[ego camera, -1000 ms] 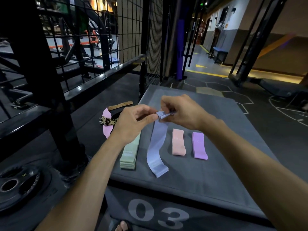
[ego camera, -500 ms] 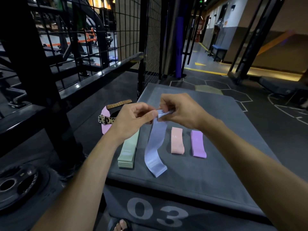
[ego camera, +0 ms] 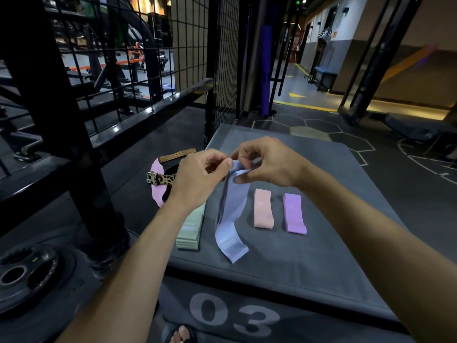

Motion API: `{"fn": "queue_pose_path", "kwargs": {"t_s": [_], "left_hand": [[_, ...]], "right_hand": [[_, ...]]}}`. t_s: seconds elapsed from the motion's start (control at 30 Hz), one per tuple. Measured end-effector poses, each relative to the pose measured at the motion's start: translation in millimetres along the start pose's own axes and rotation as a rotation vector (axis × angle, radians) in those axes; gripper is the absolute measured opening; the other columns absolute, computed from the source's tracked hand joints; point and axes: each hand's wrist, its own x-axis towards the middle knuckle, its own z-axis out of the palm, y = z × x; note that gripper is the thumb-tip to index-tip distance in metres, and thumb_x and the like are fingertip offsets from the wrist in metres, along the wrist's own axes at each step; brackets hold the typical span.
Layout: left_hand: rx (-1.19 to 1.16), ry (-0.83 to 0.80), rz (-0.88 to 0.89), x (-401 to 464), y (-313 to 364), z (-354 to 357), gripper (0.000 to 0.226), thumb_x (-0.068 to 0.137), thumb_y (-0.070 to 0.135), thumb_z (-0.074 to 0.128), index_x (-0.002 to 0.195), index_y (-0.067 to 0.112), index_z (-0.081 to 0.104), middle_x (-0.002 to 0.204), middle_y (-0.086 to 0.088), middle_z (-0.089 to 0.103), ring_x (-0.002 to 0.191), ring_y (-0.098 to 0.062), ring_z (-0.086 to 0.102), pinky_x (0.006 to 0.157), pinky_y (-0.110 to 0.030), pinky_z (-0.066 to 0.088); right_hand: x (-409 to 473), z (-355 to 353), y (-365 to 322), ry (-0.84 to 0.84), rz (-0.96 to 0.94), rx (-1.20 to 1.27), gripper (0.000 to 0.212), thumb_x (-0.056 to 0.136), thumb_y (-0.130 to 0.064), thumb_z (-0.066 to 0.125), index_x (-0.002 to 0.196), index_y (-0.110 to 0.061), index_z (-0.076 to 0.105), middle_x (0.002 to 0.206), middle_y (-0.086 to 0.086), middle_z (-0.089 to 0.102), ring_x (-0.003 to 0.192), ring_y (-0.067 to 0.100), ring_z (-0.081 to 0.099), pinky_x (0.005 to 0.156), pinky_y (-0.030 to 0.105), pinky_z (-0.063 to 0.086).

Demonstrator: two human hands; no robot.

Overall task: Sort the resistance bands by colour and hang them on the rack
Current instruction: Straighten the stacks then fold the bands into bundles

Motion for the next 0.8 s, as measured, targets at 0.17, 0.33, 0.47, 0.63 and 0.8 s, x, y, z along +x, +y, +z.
{"fn": "queue_pose_path", "kwargs": {"t_s": [0.17, 0.33, 0.47, 0.63, 0.8], "left_hand": [[0.003, 0.032, 0.006, -0.9, 5.2, 0.8, 0.009, 0.095, 0.020, 0.068, 0.094, 0.015, 0.075, 0.083, 0.003, 0.075, 0.079, -0.019, 0.073, 0.078, -0.049, 0.060], [-0.029, 0.028, 0.017, -2.2, 13.9, 0.6, 0.007, 0.096, 0.016, 0.067, 0.095, 0.014, 0.074, 0.085, 0.003, 0.076, 0.082, -0.017, 0.073, 0.081, -0.046, 0.060], [-0.075, 0.040, 0.011, -1.3, 17.3, -0.2, 0.008, 0.096, 0.013, 0.066, 0.096, 0.012, 0.074, 0.086, 0.001, 0.076, 0.082, -0.020, 0.073, 0.081, -0.047, 0.060], [-0.094, 0.016, 0.042, -1.1, 21.8, -2.2, 0.010, 0.096, 0.013, 0.067, 0.093, 0.021, 0.073, 0.087, 0.001, 0.075, 0.084, -0.021, 0.072, 0.084, -0.045, 0.060], [-0.063, -0.038, 0.093, -2.4, 22.2, -5.4, 0.008, 0.097, 0.013, 0.066, 0.095, 0.018, 0.073, 0.090, 0.003, 0.074, 0.088, -0.019, 0.071, 0.086, -0.043, 0.059]], "right_hand": [[2.3, -6.4, -7.3, -0.003, 0.003, -0.015, 0.038, 0.071, -0.013, 0.087, 0.065, -0.021, 0.050, 0.102, 0.000, 0.075, 0.091, 0.014, 0.069, 0.078, 0.016, 0.049], [4.5, -10.0, -9.5, 0.043, -0.021, -0.079, 0.042, 0.067, -0.015, 0.088, 0.062, -0.027, 0.048, 0.098, 0.004, 0.075, 0.091, 0.020, 0.066, 0.071, 0.008, 0.043], [6.1, -13.5, -15.7, 0.047, -0.037, -0.165, 0.040, 0.066, -0.021, 0.089, 0.064, -0.025, 0.050, 0.102, 0.000, 0.074, 0.094, 0.015, 0.065, 0.076, 0.027, 0.047], [9.0, -17.9, -18.6, 0.060, -0.040, -0.186, 0.039, 0.064, -0.022, 0.091, 0.067, -0.023, 0.052, 0.104, 0.001, 0.072, 0.095, 0.016, 0.064, 0.078, 0.032, 0.049], [12.4, -21.2, -20.8, 0.041, -0.020, -0.188, 0.042, 0.060, -0.024, 0.093, 0.072, -0.023, 0.052, 0.100, 0.007, 0.072, 0.093, 0.022, 0.066, 0.082, 0.039, 0.054]]}}
